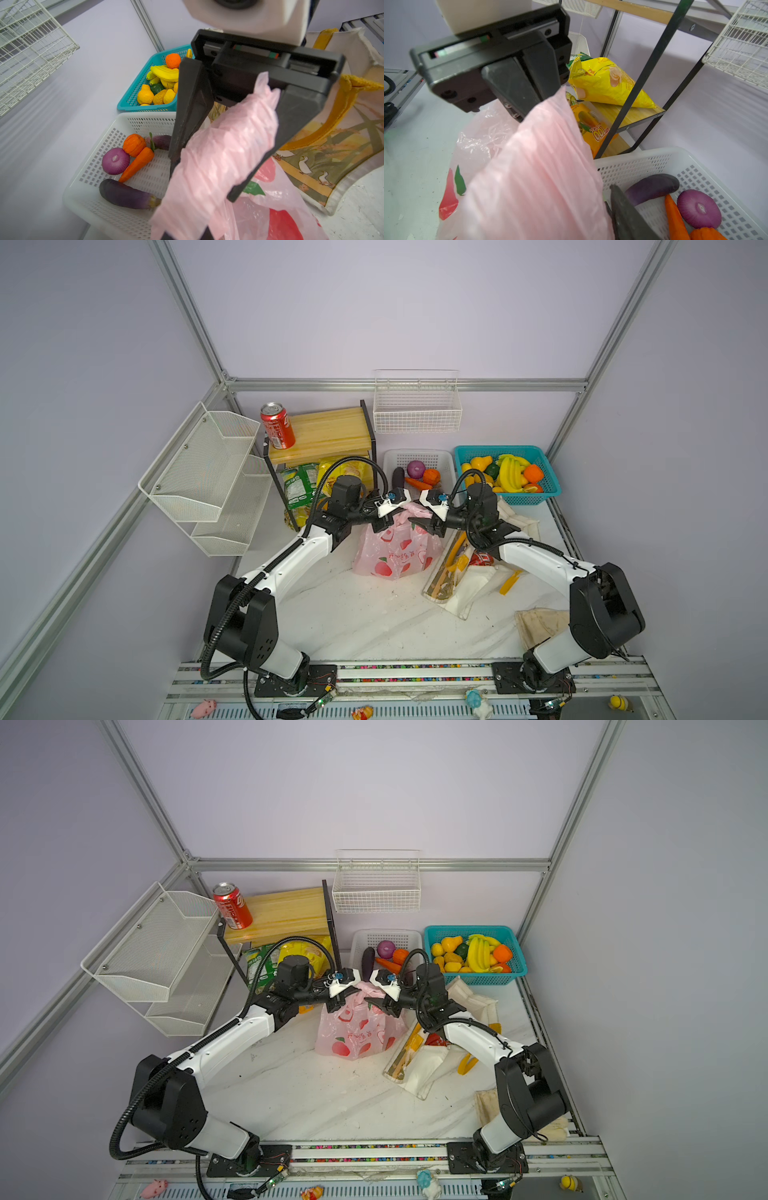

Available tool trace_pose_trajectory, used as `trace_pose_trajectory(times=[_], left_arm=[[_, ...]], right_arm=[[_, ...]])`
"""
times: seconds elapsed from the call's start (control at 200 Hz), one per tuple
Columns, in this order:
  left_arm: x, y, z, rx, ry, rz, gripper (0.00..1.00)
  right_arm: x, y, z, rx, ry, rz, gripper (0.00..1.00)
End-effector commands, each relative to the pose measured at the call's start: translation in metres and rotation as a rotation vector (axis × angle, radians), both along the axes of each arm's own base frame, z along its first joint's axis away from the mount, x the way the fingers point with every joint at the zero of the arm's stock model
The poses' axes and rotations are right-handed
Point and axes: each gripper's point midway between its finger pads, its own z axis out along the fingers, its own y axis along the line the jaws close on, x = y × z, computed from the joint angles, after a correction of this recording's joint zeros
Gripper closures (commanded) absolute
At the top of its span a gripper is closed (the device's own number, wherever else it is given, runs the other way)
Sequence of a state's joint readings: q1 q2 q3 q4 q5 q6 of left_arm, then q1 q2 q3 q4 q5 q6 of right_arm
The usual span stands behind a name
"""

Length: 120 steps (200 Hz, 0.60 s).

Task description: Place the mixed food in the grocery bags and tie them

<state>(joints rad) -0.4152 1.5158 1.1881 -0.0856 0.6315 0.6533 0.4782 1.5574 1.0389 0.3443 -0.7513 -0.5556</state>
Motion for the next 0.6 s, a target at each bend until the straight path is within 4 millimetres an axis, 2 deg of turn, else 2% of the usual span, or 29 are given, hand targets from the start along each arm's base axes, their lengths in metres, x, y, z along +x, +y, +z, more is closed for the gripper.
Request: trace_pose_trajectory(times=[0.0,0.1,0.175,0.465,0.525,0.595], left_arm=[[-0.011,-0.003,0.011,-0.007,-0.093,-0.044,1.00],[-0.012,-0.005,0.009,0.006,-0.099,-0.047,1.00],[-0.014,-0.006,0.007,0.013,-0.099,-0.050,1.00],[-0.015,-0.004,0.007,0.009,-0.058,-0.020,1.00],[-0.011,0.003,0.006,0.013,-0.035,0.037,0.83],[-0.008,0.014,-0.001,0.038,-0.008,0.121,0.70]], right_arm=[[-0.001,0.007,0.010,0.006,-0.040,0.050,0.46],[0.001,0.008,0.012,0.016,-0.042,0.043,0.49],[0.004,0.009,0.011,0.015,-0.042,0.040,0.55],[0.011,0.010,0.016,0.031,-0.030,0.002,0.97],[0.009,0.008,0.018,0.044,-0.028,-0.001,1.00],[0.007,0.006,0.020,0.059,-0.021,-0.013,1.00]])
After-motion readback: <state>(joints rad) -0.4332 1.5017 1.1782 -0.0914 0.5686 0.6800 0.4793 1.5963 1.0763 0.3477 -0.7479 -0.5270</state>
